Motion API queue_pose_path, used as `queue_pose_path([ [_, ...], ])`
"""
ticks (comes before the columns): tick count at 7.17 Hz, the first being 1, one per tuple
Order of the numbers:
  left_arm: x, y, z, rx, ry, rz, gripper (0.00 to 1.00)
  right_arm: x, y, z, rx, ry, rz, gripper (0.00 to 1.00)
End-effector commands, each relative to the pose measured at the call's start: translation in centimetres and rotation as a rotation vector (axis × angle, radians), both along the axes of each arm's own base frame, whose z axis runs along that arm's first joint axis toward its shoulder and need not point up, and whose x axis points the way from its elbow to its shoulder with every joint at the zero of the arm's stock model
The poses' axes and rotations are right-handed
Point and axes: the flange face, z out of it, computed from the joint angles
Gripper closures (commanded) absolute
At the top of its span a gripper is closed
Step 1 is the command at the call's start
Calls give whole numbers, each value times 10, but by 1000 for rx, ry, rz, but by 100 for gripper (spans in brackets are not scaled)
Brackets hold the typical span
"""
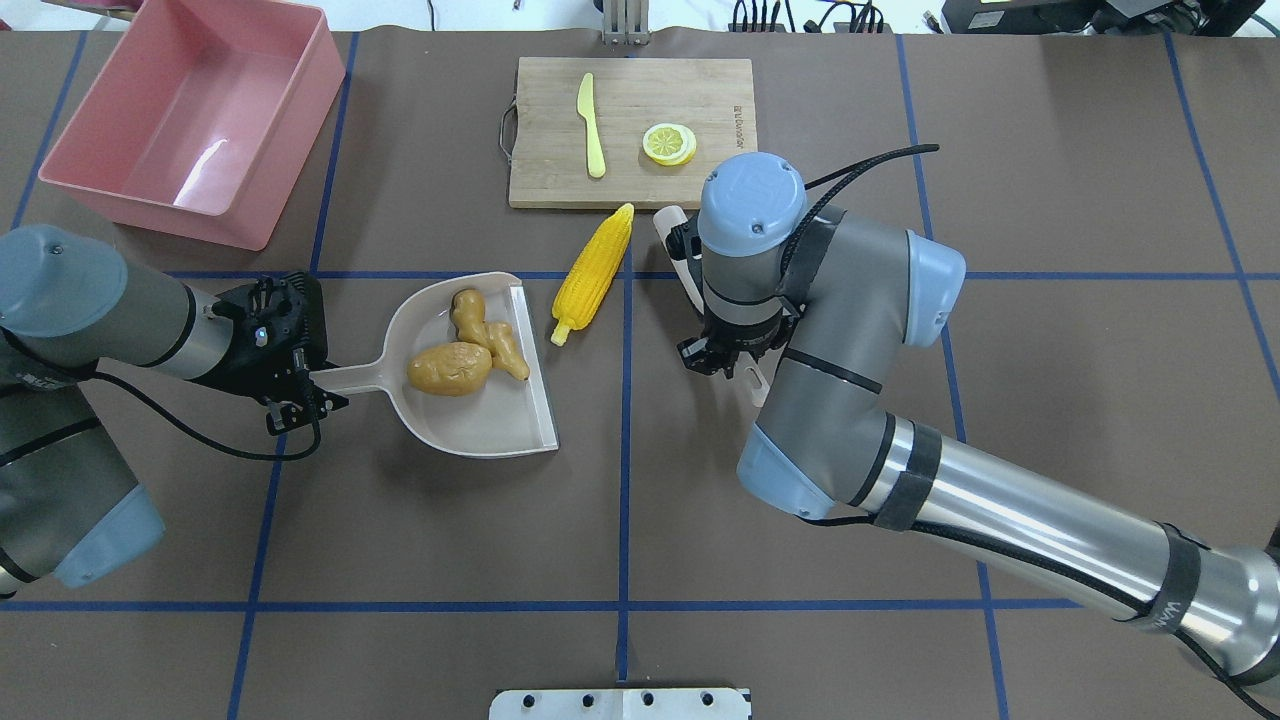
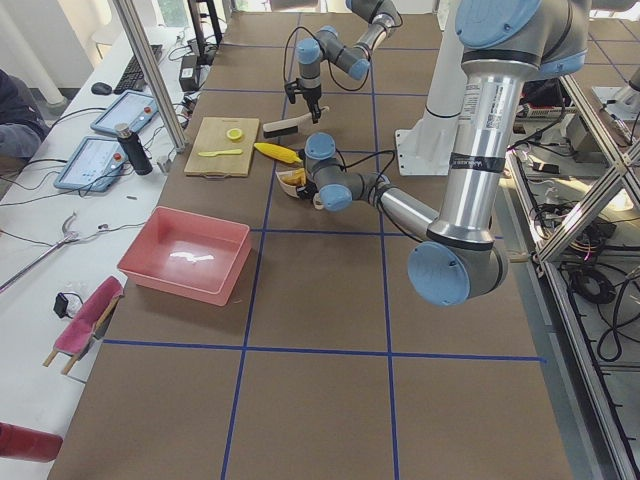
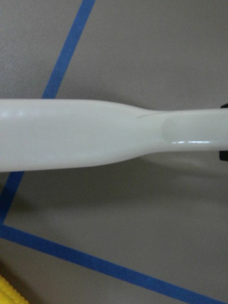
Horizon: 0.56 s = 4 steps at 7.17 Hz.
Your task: Sweep and dump trash into bin
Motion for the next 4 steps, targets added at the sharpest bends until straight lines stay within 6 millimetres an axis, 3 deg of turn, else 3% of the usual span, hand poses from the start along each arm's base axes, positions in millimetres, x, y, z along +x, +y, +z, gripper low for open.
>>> queue_pose_path([
  [1, 2, -4, -1, 11, -8, -22, 100, -22, -21, -19, -2, 5, 1, 100],
  [3, 2, -5, -1, 10, -8, -25, 100, -45, -23, -46, -13, -6, -5, 100],
  [4, 2, -6, -2, 11, -7, -25, 100, -63, -9, -50, -16, -4, -33, 100],
])
